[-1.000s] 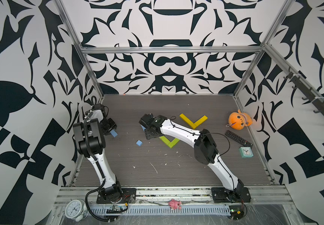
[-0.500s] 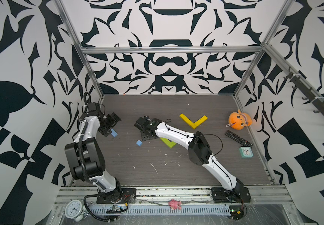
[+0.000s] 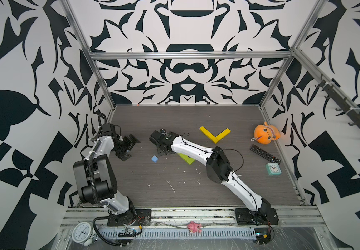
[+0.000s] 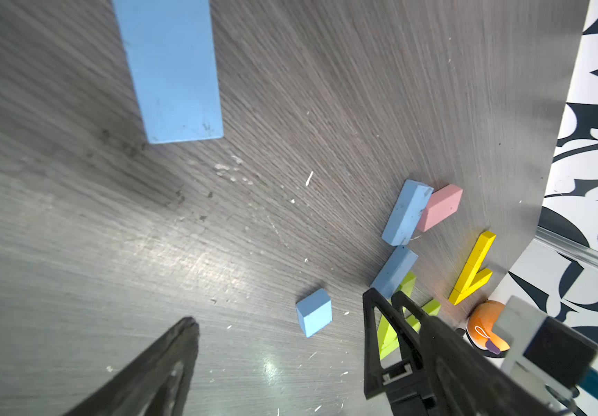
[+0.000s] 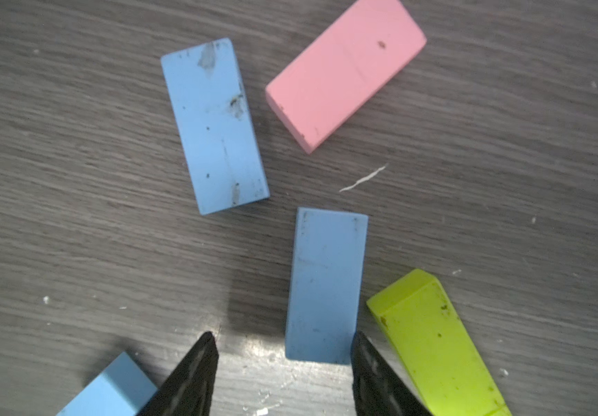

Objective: Assemble the letter v with building blocks
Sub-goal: Pick up the building block from the center of the board.

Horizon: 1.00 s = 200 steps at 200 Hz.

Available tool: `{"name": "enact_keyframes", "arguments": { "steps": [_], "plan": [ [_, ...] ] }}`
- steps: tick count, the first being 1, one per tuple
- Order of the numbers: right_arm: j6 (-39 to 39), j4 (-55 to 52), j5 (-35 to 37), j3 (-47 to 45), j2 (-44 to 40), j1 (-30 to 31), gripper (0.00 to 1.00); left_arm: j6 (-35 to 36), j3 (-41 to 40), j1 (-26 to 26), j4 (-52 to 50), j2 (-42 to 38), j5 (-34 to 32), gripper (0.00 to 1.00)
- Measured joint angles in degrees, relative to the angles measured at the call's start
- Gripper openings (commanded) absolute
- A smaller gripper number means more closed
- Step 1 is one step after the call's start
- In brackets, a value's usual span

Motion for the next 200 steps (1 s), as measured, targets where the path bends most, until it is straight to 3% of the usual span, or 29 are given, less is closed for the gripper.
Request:
{"name": "enact_keyframes", "arguments": {
  "steps": [200],
  "plan": [
    [0.61, -0.35, 0.42, 0.00, 0.00, 0.02, 0.61, 0.07, 0.04, -0.72, 0.13, 0.00, 1.31, 0.99]
  ]
}}
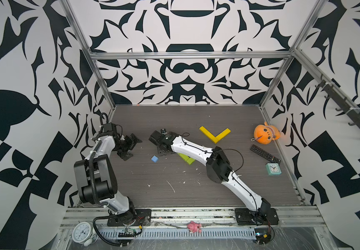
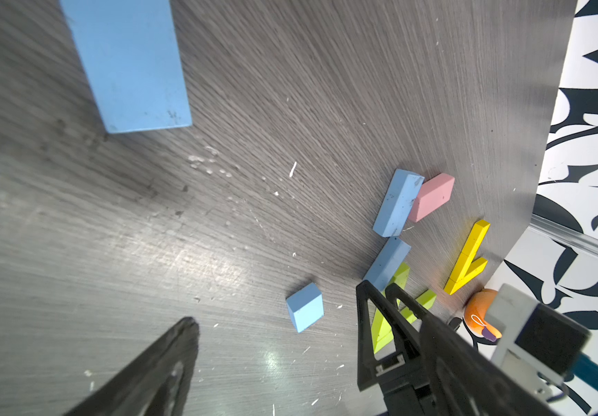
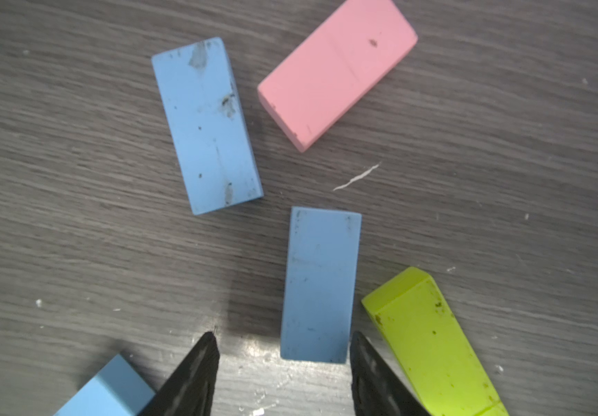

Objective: Assemble the letter v with building blocks
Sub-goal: Pick up the building block from the center of the board.

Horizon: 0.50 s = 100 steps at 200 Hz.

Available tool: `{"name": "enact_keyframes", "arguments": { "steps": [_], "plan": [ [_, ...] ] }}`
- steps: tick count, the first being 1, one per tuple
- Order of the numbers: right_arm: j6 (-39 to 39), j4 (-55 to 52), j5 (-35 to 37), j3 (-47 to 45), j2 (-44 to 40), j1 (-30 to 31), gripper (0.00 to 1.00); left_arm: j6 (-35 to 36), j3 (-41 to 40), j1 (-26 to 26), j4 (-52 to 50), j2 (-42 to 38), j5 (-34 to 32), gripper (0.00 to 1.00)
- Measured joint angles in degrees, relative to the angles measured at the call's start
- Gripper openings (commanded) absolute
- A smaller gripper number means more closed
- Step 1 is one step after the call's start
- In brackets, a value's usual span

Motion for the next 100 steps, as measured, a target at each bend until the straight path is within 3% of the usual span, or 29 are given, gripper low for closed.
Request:
{"name": "enact_keyframes", "arguments": {
  "steps": [100],
  "plan": [
    [0.96, 0.26, 0.09, -0.02, 1.44, -0.07, 0.54, -0.04, 0.00, 0.00, 0.02, 0.00, 0.83, 1.00]
  ]
}}
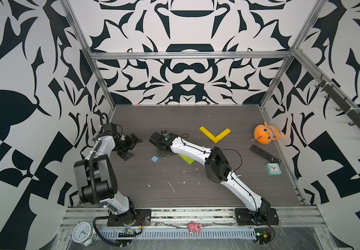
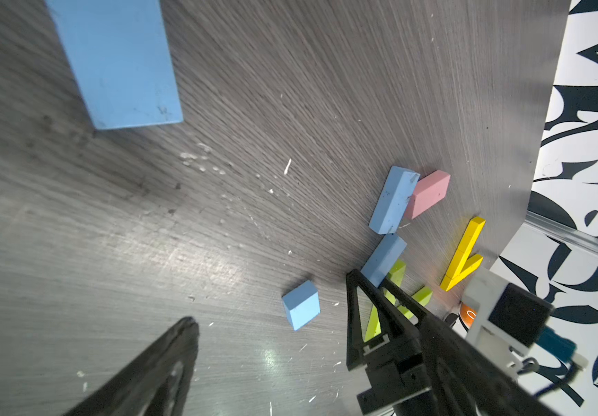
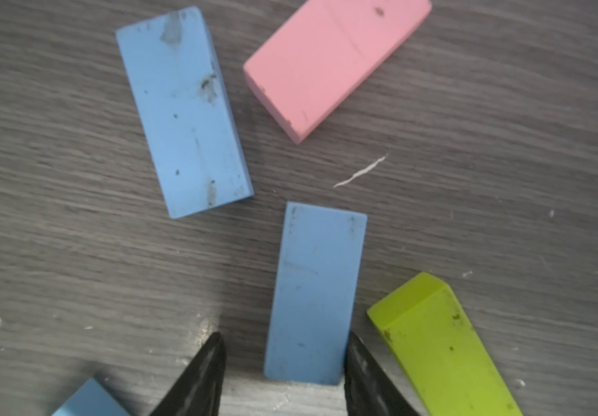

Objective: Assemble the letter v with building blocks
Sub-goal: Pick up the building block from the center of the board.

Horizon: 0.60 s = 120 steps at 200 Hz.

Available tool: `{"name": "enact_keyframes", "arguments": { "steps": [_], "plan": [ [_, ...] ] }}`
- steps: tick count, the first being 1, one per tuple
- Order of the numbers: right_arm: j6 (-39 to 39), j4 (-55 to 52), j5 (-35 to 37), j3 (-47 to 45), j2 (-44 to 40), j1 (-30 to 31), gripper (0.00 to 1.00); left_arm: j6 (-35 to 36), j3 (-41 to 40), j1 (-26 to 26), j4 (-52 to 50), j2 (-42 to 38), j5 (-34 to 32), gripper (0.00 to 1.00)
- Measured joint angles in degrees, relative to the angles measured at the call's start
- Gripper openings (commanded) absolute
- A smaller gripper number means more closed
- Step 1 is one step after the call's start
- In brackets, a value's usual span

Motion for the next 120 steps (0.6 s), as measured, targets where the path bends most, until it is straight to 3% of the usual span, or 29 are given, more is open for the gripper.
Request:
{"name": "enact_keyframes", "arguments": {
  "steps": [85, 120],
  "plan": [
    [1.75, 0.48, 0.90, 1.05, 0.83, -0.24, 0.48, -0.37, 0.00, 0.00, 0.00, -0.02, 0.90, 0.99],
    [2.71, 0.94, 1.66, 2.71, 1.97, -0.42, 0.30, -0.96, 0.11, 0.00, -0.02, -0.87, 1.64, 1.00]
  ]
}}
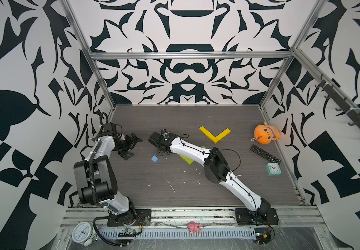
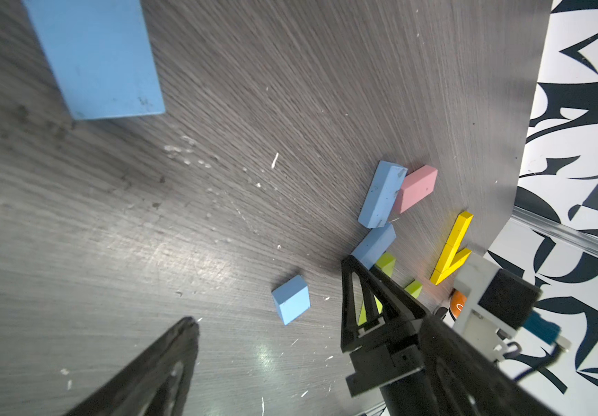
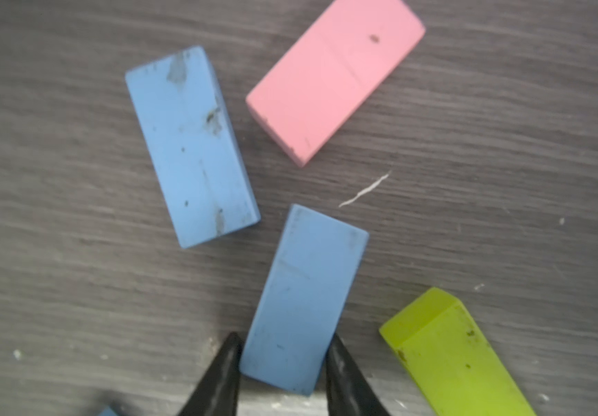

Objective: Assemble the letter v with building blocks
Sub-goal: Pick up the building block from the center of the board, then place the building block at the center of the board.

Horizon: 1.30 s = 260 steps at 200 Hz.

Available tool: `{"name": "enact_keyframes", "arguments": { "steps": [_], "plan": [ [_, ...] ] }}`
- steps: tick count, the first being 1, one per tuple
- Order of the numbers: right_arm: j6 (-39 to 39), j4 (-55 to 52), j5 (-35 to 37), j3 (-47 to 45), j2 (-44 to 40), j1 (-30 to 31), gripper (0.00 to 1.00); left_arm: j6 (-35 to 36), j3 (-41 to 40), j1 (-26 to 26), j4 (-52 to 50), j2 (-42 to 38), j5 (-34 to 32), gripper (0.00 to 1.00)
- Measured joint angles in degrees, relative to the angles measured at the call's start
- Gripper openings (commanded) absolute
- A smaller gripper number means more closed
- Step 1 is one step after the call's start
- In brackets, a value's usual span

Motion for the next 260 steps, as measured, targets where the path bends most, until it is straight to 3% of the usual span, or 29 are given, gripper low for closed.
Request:
{"name": "enact_keyframes", "arguments": {
  "steps": [29, 77, 109, 191, 220, 260],
  "plan": [
    [-0.13, -0.09, 0.48, 0.42, 0.17, -0.07, 0.17, -0.66, 2.29, 0.00, -0.66, -0.09, -0.09, 1.00],
    [-7.52, 2.75, -1.64, -7.76, -4.87, 0.48, 0.16, -0.55, 10.38, 1.31, -2.16, -0.09, -2.75, 1.00],
    [-12.61, 4.44, -7.08, -9.09, -7.85, 1.29, 0.16, -0.55, 10.91, 3.48, -2.71, -0.09, -4.11, 0.99],
    [-18.18, 6.62, -18.05, 6.40, 0.17, 7.82, 0.18, -0.48, 2.01, 11.89, -3.23, -1.99, -7.56, 0.99],
    [-18.43, 6.97, -19.26, 7.17, 3.30, 8.46, 0.24, -0.48, 0.70, 12.50, -3.69, -3.08, -8.11, 0.99],
    [-19.39, 7.48, -19.52, 9.09, 4.81, 7.80, 0.42, -0.98, -0.20, 12.48, -2.97, -4.24, -7.67, 0.98]
  ]
}}
